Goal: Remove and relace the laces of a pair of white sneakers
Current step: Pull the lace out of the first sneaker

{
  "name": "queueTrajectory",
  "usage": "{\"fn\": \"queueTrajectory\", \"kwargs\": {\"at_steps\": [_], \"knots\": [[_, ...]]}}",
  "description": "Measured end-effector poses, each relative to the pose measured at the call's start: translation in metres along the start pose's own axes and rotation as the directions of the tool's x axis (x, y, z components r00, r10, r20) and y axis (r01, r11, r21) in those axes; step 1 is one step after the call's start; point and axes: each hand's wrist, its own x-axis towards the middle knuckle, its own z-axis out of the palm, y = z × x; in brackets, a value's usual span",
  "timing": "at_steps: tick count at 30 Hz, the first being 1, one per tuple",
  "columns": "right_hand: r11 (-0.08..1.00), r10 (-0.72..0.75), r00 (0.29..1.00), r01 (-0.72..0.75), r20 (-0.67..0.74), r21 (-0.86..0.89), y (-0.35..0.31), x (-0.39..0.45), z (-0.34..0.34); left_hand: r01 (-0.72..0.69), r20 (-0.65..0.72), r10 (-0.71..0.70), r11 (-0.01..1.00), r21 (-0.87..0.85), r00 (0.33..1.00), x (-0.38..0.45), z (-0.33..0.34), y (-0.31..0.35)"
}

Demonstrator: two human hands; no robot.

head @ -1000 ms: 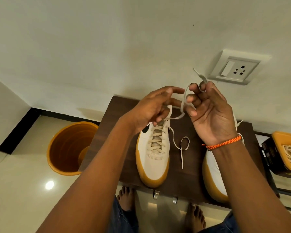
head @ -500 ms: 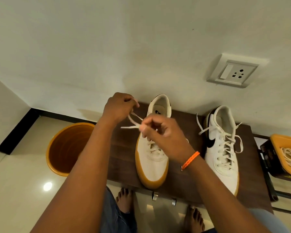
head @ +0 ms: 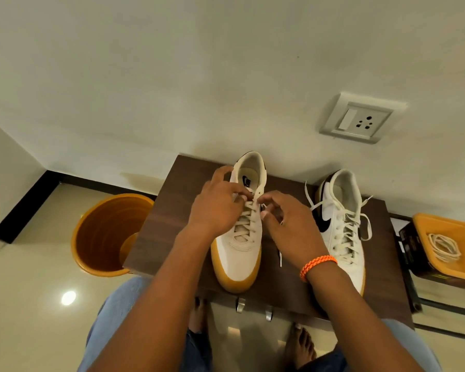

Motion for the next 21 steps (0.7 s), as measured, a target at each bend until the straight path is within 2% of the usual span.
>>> {"fn": "queueTrajectory", "kwargs": {"at_steps": [6,10,14,17,19,21], "knots": [[0.999,0.006,1.000,-0.006,-0.019,0.043,0.007,0.003,0.008,0.049,0.131,-0.054,0.998,0.041,0.990,0.008,0.001,0.013],[0.996,-0.024,0.996,0.017,0.083,0.083,0.008,0.013,0.017,0.058,0.156,-0.063,0.998,0.038,0.986,0.017,0.001,0.009],[0.998,-0.029,0.997,0.025,0.069,0.058,0.011,0.016,0.017,0.024,0.144,-0.034,0.997,0.070,0.989,0.025,0.000,0.011],[1.000,-0.030,0.998,0.030,0.050,0.008,0.011,0.017,0.014,0.021,0.098,-0.012,0.995,-0.095,0.995,0.030,-0.008,0.008],[1.000,-0.029,0.998,0.029,0.048,-0.002,0.011,0.016,0.014,0.088,0.104,-0.060,0.954,-0.287,0.993,0.033,-0.015,0.002],[0.999,-0.032,0.998,0.032,0.052,0.010,0.011,0.015,0.015,0.141,0.119,-0.104,0.917,-0.374,0.987,0.033,-0.019,-0.003]]}}
